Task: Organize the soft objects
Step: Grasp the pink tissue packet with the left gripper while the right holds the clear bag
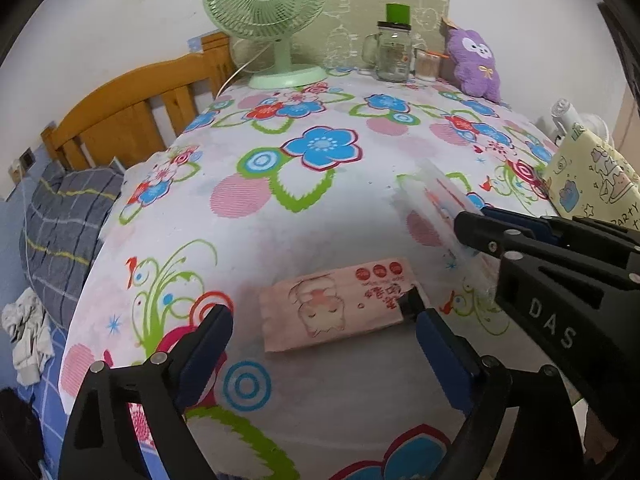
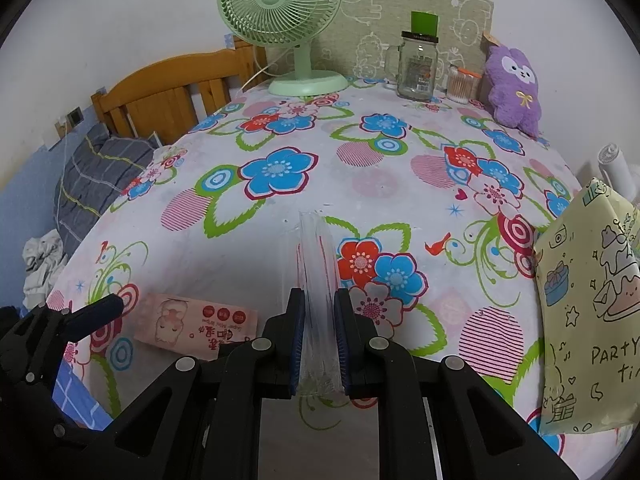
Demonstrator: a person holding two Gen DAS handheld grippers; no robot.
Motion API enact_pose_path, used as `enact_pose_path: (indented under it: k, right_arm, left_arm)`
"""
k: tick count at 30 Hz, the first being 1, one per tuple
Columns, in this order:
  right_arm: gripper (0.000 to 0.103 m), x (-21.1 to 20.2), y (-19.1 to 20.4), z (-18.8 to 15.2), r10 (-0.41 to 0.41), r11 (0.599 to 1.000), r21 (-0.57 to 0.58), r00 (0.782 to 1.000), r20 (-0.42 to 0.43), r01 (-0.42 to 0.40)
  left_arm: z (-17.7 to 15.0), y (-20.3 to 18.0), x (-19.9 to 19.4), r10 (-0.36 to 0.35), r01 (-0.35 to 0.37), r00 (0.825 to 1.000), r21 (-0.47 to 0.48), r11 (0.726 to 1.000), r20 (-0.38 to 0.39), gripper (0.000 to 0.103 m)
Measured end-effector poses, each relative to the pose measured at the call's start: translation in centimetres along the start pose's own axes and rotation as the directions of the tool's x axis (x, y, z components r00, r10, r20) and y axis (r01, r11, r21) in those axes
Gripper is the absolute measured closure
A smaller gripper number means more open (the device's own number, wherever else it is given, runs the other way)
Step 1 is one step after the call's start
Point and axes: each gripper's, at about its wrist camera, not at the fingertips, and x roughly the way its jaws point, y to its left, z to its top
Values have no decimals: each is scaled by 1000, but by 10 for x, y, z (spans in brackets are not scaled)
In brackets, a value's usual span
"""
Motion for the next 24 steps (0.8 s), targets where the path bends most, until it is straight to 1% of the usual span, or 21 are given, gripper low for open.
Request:
enact_pose_path:
  k: [4,9,10,12,17,21,24]
  right_arm:
    - [85,-1,0,-1,4,1000,-1,1000,-1,-4]
    - [85,-2,0,-1,9,1000,1,1000,-3,-9]
    - [85,-1,0,-1,9,1000,2,1000,-4,-9]
    - [85,0,0,-1,9,1000,1,1000,-6,-9]
    - [85,5,-1,1,7,1000,4,1000,-13,-7]
    - [85,8,-1,4,2,1000,7,1000,-18,-2]
    - [85,10,-2,6,0,1000,10,1000,-19,1]
  left_arm:
    - [-5,-2,-2,-2,2,1000,7,1000,-12,9]
    - [-8,-4,4,15,-14,999,36,999,-29,9]
    - [-8,-4,6,17,-16,999,33,999,-30,7]
    - [-5,-3,9,14,-13,1000,26,1000,-26,7]
    - [5,-2,17,34,-34,999,41,999,-1,7]
    - [12,0,23,24,-25,1000,41,999,10,8]
    - [15,0,24,13,-13,1000,46,999,17,13]
